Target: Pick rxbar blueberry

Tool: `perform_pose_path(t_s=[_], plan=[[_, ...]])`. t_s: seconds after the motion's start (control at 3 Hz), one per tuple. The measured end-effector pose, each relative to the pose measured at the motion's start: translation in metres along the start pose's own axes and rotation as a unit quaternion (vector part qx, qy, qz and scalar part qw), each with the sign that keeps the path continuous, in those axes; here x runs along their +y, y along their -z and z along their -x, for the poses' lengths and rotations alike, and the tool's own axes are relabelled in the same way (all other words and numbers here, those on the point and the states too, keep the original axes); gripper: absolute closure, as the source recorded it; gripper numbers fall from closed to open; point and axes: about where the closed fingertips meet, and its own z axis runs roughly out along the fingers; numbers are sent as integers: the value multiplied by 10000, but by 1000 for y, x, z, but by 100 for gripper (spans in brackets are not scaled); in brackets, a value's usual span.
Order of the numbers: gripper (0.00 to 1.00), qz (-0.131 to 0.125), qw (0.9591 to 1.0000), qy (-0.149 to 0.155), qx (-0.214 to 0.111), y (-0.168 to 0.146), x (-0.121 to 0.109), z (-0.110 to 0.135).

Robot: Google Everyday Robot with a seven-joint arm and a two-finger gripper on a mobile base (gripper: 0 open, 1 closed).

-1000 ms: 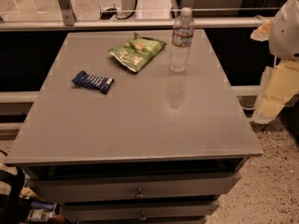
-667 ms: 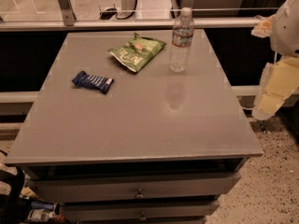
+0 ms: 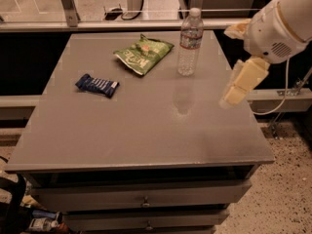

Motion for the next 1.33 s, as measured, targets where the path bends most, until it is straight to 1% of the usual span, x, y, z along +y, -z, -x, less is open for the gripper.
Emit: perform_pose_path(t_s=[0.33, 0.67, 1.0, 1.33], plan=[[0, 510, 9901, -45, -1306, -68, 0, 51], [0, 785, 9785, -62, -1907, -98, 7, 81], [0, 961, 9665, -100, -2378, -119, 13, 109], [0, 955, 9660, -110, -2399, -121, 13, 110]])
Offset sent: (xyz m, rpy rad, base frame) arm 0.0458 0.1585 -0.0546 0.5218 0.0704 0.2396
